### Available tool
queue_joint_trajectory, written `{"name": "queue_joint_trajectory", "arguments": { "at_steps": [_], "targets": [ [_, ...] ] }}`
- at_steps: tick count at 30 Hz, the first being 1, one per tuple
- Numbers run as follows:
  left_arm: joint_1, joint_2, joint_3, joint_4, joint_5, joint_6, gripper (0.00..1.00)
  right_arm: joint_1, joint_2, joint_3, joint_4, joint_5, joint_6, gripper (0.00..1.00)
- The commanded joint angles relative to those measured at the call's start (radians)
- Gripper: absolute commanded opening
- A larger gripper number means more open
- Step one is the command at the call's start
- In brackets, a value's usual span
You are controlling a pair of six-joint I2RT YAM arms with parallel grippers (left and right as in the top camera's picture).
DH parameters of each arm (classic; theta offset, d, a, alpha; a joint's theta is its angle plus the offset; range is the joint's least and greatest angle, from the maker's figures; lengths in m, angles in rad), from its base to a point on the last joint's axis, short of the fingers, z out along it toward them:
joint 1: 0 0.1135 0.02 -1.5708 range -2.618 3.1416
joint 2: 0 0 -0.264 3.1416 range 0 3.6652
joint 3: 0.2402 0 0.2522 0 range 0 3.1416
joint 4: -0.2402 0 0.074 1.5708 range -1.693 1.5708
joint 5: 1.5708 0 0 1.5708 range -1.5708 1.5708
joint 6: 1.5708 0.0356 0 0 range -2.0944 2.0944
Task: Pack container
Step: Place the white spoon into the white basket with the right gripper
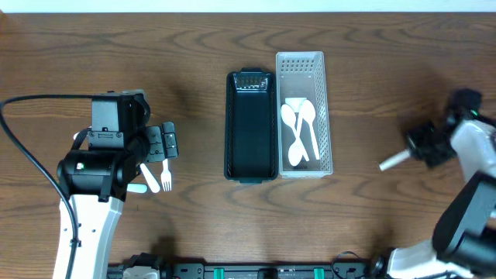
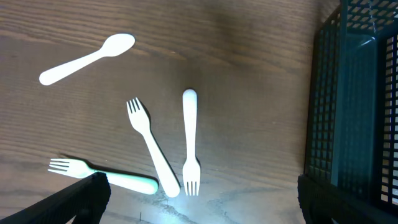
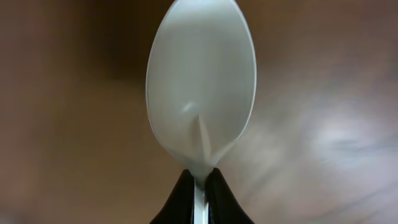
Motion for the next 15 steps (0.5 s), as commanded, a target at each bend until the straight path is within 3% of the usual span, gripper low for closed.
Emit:
{"name": "queue_joint_trajectory", "arguments": {
  "at_steps": [1,7,15],
  "targets": [
    [0.005,0.004,0.015,-0.005,-0.008,0.002,0.98,0.159,-0.128,0.119,-0.004,0.023,-0.048,0.01],
    [0.005,0.004,0.015,-0.006,-0.008,0.002,0.98,0.430,-0.158,0.275,-0.017,0.026,-0.125,0.01],
    [0.005,0.004,0.015,-0.018,-0.008,0.002,0.98,0.641,-0.084,0.282,-0.025,0.052,-0.195,0.01]
  ]
}}
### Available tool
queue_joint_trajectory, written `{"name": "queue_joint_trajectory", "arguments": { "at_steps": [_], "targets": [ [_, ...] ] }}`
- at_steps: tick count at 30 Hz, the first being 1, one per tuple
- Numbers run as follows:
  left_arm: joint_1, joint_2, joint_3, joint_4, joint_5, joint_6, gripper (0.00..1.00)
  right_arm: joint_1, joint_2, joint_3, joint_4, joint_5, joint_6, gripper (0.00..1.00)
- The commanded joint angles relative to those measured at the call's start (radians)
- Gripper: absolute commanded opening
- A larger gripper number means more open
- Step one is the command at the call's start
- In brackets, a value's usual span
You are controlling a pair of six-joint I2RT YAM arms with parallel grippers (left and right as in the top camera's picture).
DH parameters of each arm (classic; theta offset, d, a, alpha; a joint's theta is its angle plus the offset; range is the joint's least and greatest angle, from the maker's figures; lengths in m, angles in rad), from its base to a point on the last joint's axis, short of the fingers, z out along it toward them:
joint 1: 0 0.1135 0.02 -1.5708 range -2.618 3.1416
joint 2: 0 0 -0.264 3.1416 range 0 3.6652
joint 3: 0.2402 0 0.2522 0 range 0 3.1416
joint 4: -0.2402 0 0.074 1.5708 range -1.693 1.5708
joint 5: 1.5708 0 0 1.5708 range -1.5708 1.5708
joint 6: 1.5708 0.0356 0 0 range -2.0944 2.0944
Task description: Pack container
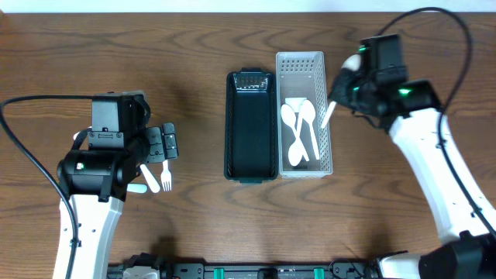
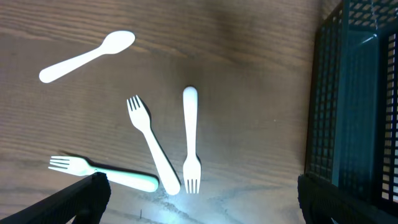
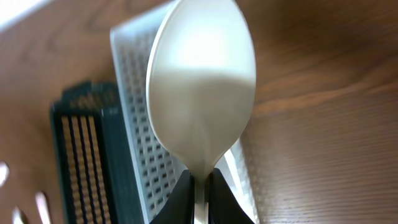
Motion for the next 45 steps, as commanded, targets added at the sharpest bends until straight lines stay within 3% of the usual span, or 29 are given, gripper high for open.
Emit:
{"name": "queue_joint_trajectory", "arguments": {
  "at_steps": [1,9,11,15,23,30,37,45],
  "targets": [
    [0.005,0.004,0.015,-0.005,-0.008,0.002,0.98,0.060,0.070,-0.001,-0.013,0.027,-0.076,0.01],
    [0.005,0.004,0.015,-0.006,-0.008,0.002,0.98,0.142,0.266,-0.001,-0.028,0.027,-0.190,0.07],
    [0.005,0.004,0.015,-0.008,-0.008,0.002,0.98,0.150,0.293,-0.001,-0.030,0.027,-0.197,0.13],
    [0.005,0.004,0.015,-0.011,-0.008,0.002,0.98,0.151,0.285,0.008,-0.006,0.027,-0.239,0.42],
    [0.005,-0.007,0.029,-0.035,-0.009,0.002,0.98,0.123,0.237,0.168,-0.089,0.035,-0.319,0.52],
    [0.005,0.005,0.153,-0.164,-0.010,0.002,0.98,0.035,0.167,0.315,-0.197,0.159,-0.340,0.81],
    [0.038,0.081,0.163,-0.247,-0.007,-0.081,0.98,-0.141,0.125,0.360,-0.290,0.158,-0.364,0.84],
    [0.038,0.306,0.089,-0.165,-0.004,-0.061,0.98,-0.267,0.126,0.357,-0.323,0.148,-0.365,0.83]
  ]
}}
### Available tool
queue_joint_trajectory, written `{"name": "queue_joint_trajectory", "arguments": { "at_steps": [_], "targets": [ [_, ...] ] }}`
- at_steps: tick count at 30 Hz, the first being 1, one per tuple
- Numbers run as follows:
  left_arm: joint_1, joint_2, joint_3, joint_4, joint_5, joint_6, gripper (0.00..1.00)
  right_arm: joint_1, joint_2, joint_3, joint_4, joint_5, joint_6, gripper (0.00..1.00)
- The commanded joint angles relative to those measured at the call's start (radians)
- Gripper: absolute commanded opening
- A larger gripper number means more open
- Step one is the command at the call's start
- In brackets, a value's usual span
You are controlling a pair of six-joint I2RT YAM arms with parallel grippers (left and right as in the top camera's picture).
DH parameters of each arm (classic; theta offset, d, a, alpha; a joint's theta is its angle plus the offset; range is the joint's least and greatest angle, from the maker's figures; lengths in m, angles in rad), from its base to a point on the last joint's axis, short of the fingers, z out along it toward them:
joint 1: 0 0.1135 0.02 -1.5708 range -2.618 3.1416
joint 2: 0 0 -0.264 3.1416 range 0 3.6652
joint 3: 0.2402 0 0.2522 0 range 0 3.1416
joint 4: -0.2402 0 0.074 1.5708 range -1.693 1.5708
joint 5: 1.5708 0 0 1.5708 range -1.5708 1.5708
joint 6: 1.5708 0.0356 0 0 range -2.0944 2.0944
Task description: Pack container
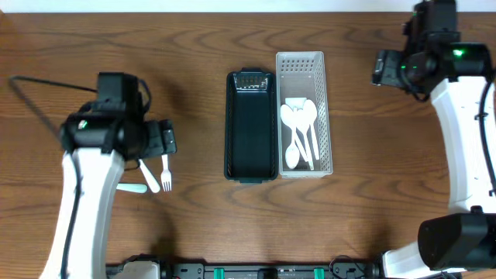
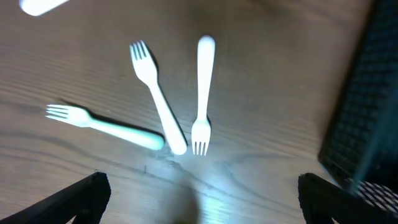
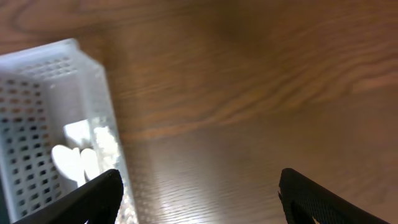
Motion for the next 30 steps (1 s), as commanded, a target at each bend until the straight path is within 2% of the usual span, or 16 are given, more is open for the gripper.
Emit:
{"name": "queue_joint_trajectory", "arguments": {
  "at_steps": [1,11,21,30],
  "targets": [
    [0.005,0.096,-0.057,0.038,-0.004,0.004,0.98,-0.021,-0.008,0.012,-0.004,0.007,-0.014,0.83],
    [0.005,0.229,-0.274,0.307,0.116,0.072,0.99,-0.024,-0.008,0.012,-0.027,0.007,-0.025,0.83],
    [0.005,0.249,-0.417,0.399,0.116,0.077,0.99,-0.024,-0.008,0.012,-0.041,0.007,-0.025,0.82],
    [0.005,0.250,-0.459,0.428,0.115,0.078,0.99,-0.024,-0.008,0.012,-0.056,0.006,-0.024,0.80]
  ]
}}
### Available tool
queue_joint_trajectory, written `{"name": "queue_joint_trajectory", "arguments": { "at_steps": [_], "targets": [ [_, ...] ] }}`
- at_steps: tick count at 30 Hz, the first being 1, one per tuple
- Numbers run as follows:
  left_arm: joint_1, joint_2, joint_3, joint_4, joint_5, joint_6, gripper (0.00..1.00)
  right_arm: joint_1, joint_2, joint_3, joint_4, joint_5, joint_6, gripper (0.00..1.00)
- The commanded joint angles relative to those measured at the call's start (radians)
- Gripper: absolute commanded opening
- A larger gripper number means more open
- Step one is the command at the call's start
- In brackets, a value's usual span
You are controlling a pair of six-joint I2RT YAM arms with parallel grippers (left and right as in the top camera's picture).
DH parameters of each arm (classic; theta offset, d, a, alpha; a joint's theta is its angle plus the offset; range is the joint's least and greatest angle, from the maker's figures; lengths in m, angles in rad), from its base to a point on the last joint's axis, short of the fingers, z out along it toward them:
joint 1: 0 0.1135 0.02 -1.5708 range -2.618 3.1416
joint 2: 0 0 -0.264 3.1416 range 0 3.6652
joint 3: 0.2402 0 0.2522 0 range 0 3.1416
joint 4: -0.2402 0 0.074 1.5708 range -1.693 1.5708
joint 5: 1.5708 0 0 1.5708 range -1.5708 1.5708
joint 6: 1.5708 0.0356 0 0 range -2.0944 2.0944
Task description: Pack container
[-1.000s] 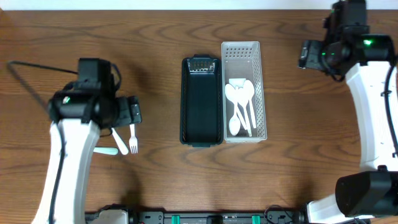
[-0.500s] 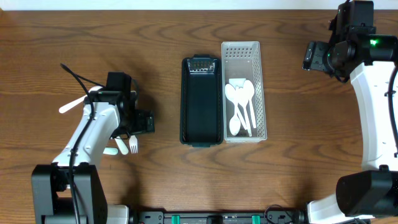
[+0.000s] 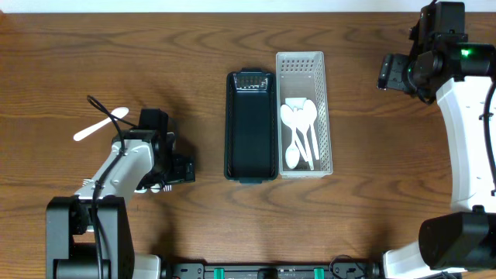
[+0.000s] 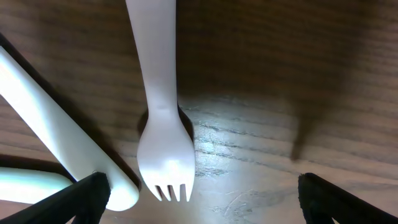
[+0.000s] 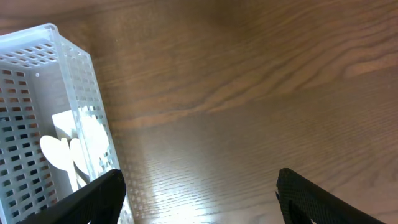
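Note:
Three white forks lie left of the baskets. My left gripper (image 4: 200, 186) is open and low over them, its fingers (image 4: 87, 199) astride one fork (image 4: 163, 146). A second fork's handle (image 4: 59, 140) lies by the left finger. In the overhead view the left gripper (image 3: 174, 167) hides most of the forks. A white spoon (image 3: 101, 124) lies further left. The white basket (image 3: 320, 93) holds several spoons (image 3: 298, 132). The black basket (image 3: 250, 167) beside it is empty. My right gripper (image 3: 391, 74) is open and empty at the far right, also seen as the right gripper (image 5: 199, 180).
The two baskets stand side by side mid-table, black on the left and white on the right. The right wrist view shows the white basket's wall (image 5: 93, 124) at its left edge and bare wood elsewhere. Cables trail from the left arm (image 3: 101, 108).
My left gripper has come down from well above the forks to just over the table, astride one fork. The right gripper has barely shifted and stays open.
My right gripper held a spoon at the table's right side, then over the white basket. By one second ago it was open and empty at the far right, with one more spoon in the basket. My left gripper stayed open above the forks and is now low over them.

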Motion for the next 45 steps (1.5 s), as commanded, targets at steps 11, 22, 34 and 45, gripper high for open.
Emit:
{"name": "queue_joint_trajectory", "arguments": {
  "at_steps": [11,22,34,45],
  "targets": [
    [0.005,0.005,0.008,0.026,0.006,0.044,0.99,-0.005,-0.008,0.012,-0.011,0.008,-0.014,0.80],
    [0.004,0.006,0.011,0.050,0.018,0.047,0.98,-0.005,-0.008,0.012,-0.009,0.008,-0.014,0.80],
    [0.004,0.112,-0.002,0.053,0.018,0.047,0.99,-0.005,-0.008,0.012,-0.011,0.007,-0.013,0.80],
    [0.005,0.116,-0.002,0.018,0.018,0.047,0.78,-0.005,-0.008,0.012,-0.013,0.008,-0.010,0.79]
  ]
}}
